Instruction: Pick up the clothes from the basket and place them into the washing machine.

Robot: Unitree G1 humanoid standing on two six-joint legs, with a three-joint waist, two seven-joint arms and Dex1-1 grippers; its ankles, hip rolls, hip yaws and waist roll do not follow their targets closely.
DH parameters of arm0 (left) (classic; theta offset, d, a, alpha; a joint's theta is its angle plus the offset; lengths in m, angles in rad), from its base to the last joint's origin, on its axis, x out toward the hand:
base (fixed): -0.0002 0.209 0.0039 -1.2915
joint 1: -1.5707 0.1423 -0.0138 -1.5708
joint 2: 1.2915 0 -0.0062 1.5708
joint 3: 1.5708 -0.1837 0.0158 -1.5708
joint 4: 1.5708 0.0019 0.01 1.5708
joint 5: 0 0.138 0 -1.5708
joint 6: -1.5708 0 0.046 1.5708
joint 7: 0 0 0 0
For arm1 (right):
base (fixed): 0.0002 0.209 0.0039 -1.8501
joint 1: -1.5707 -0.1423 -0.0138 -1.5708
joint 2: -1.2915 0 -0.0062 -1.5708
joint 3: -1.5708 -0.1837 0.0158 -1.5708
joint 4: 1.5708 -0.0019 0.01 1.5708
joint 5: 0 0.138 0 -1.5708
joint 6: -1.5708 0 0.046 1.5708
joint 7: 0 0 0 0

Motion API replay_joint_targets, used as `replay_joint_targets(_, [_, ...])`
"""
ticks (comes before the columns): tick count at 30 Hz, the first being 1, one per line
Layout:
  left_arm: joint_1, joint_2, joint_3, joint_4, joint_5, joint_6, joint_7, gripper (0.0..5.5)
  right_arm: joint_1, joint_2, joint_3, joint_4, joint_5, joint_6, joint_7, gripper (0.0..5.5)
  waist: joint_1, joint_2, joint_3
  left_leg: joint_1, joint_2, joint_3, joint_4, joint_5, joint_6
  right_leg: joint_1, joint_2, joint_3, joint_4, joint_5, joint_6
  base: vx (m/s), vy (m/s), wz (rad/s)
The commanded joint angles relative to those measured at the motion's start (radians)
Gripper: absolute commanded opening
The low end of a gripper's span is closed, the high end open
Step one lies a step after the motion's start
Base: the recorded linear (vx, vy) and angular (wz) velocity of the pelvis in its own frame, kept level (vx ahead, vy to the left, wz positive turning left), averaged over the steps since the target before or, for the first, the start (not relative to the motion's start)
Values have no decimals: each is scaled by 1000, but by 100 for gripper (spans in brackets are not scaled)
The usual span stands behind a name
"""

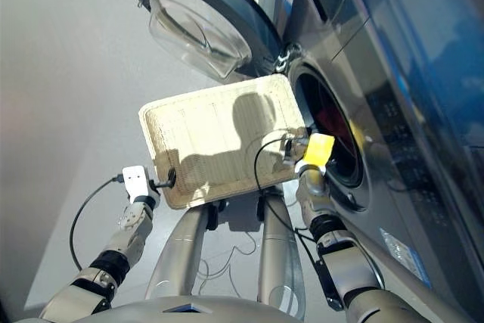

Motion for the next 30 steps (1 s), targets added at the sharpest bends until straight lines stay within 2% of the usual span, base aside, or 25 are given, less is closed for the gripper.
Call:
replay_joint_targets(1, [19, 23, 46, 16, 68, -14, -8, 550, 19, 6, 20, -10, -44, 1, 28, 550, 3, -22, -23, 27, -19, 8, -54, 43, -2, 132, 7, -33, -128, 24, 56, 0, 0, 0])
replay_joint_targets(2, [26, 22, 51, 54, 95, -7, -13, 550, 51, 14, 16, 14, -62, 9, 42, 550, 1, -38, -30, 72, -27, 6, -99, 84, 0, 182, 0, -46, -174, 53, 55, 0, 0, 0])
replay_joint_targets(5, [38, 18, 53, 114, 135, 4, -17, 550, 99, 32, 0, 62, -62, 17, 52, 550, 2, -54, -45, 167, -25, 3, -168, 99, -7, 280, 6, -51, -236, 64, 64, 68, 22, 35])
replay_joint_targets(10, [52, 8, 63, 188, 188, 21, -19, 550, 163, 52, -25, 127, -73, 35, 63, 550, -4, -63, -70, 282, -26, 6, -249, 119, -13, 387, 15, -58, -299, 73, 75, 82, 42, -43])
replay_joint_targets(15, [86, -4, 88, 255, 229, 37, -27, 550, 246, 75, -68, 215, -76, 56, 83, 550, -10, -63, -106, 404, -31, 19, -327, 130, -13, 497, 29, -49, -357, 82, 83, 78, 58, -53])
replay_joint_targets(23, [145, -18, 124, 301, 270, 48, -33, 550, 348, 102, -111, 291, -108, 79, 94, 550, -17, -63, -177, 553, -18, 46, -430, 145, -20, 619, 44, -36, -421, 82, 92, 76, 32, -85])
replay_joint_targets(30, [176, -23, 167, 353, 264, 72, -53, 550, 402, 101, -138, 352, -133, 104, 115, 550, -29, -65, -227, 623, -13, 51, -451, 142, -23, 682, 49, -31, -418, 67, 93, 27, 5, -16])
